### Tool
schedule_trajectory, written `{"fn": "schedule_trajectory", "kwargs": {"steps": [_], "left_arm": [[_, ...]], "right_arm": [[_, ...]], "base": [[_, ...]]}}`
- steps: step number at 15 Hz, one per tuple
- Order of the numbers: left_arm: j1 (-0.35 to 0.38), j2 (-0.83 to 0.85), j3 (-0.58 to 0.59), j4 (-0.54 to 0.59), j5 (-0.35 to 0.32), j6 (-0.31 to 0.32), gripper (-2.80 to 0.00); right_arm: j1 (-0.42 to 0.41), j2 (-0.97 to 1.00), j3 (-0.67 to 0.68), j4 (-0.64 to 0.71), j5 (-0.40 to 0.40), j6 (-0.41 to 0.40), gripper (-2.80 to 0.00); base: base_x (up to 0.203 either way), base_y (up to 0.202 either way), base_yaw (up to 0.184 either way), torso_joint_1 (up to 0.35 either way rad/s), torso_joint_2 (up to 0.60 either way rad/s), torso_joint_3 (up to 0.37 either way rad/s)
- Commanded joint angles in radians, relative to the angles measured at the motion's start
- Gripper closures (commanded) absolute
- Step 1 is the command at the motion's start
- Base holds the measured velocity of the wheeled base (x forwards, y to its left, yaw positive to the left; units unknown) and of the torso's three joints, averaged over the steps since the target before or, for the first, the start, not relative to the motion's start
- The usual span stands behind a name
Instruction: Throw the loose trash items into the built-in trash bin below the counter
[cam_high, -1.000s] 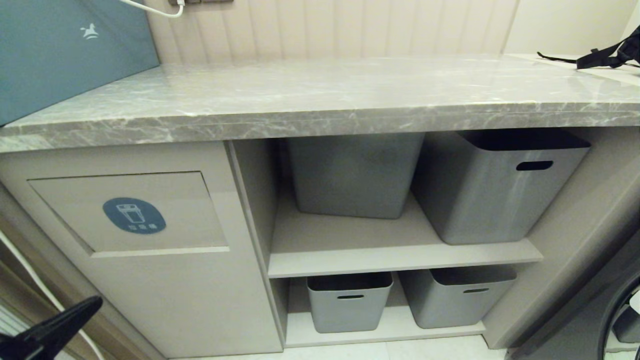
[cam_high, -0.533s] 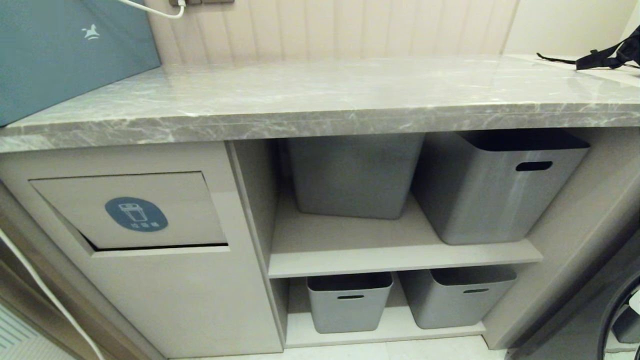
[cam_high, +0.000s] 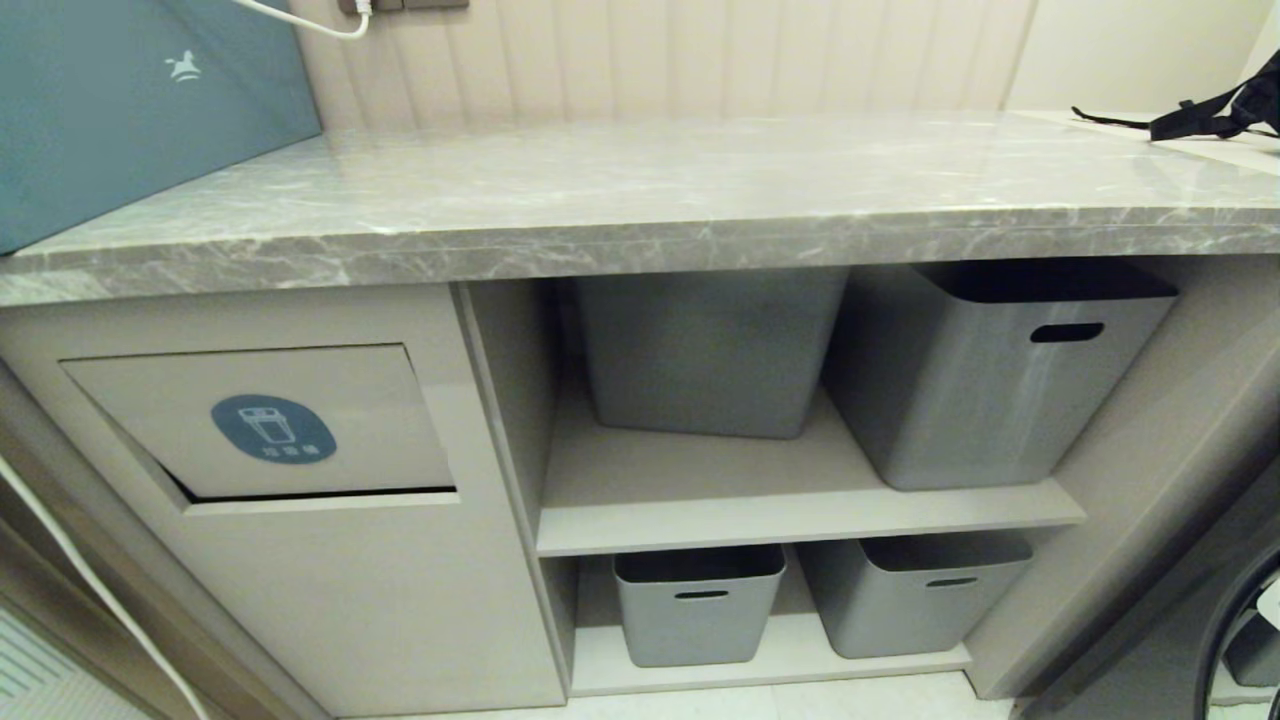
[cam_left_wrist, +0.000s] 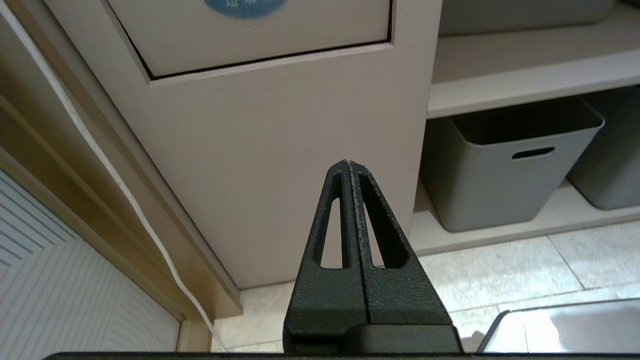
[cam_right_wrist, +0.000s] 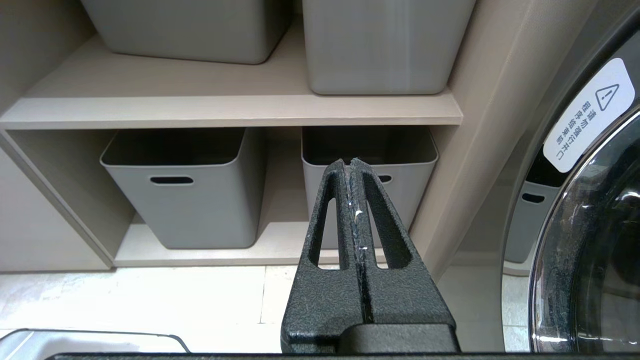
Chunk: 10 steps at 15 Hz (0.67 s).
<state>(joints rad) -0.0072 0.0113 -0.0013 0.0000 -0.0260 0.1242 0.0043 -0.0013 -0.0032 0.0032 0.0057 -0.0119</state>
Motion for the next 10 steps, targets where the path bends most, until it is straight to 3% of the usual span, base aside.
{"fn": "schedule_trajectory", "kwargs": {"steps": [1,10], "left_arm": [[0.0,-0.011,0.001,0.006,0.0,-0.011,0.0],[0.0,-0.012,0.001,0.005,0.0,-0.035,0.0]], "right_arm": [[0.0,0.001,0.0,0.0,0.0,0.0,0.0],[0.0,0.001,0.0,0.0,0.0,-0.003,0.0]], "base": [[0.0,0.0,0.0,0.0,0.0,0.0],[0.0,0.0,0.0,0.0,0.0,0.0]]}}
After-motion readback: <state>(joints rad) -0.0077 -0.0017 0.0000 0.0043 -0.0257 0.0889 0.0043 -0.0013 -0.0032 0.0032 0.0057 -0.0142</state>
